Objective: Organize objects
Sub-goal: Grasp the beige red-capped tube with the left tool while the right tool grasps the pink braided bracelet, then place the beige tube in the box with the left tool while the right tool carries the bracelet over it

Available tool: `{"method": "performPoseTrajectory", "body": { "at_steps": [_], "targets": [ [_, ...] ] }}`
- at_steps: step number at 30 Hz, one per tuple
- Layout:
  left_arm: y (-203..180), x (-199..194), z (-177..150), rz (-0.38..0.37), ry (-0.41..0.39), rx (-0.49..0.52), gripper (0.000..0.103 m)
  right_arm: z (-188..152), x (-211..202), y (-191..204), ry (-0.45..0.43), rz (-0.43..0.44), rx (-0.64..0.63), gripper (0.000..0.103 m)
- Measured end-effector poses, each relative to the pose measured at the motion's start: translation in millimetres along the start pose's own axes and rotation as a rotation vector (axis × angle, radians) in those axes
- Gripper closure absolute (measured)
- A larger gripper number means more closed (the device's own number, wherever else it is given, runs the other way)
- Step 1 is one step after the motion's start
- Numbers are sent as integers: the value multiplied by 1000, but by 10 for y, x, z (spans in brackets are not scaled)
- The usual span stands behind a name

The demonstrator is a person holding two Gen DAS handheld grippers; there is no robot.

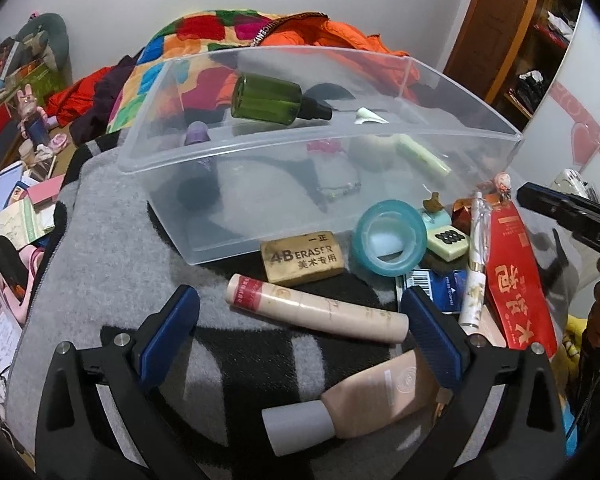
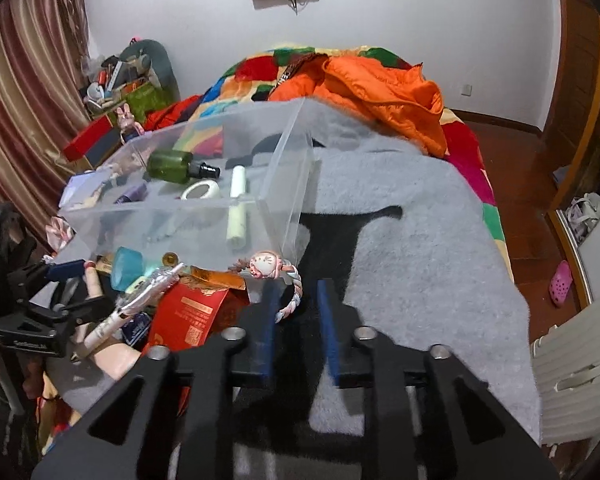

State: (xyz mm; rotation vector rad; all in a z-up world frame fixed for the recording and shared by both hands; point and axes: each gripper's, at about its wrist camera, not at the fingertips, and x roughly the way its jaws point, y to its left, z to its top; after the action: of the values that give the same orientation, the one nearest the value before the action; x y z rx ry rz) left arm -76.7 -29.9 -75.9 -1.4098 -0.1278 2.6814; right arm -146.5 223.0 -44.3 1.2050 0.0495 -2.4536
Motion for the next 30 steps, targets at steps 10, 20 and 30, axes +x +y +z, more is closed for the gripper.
{"method": "performPoseTrajectory", "body": {
  "at_steps": [10,20,30],
  "targets": [
    [-2,-61,-97,51,-52,15,19,-34,283,-40,40,-8,19,83],
    [99,-398,-199,81,-108,-34,20,-27,111,-40,-14,-9,33,96],
    [111,-784,15,71,-213,-55,19,127,-394,-76,-154,-16,47,97]
  ]
}}
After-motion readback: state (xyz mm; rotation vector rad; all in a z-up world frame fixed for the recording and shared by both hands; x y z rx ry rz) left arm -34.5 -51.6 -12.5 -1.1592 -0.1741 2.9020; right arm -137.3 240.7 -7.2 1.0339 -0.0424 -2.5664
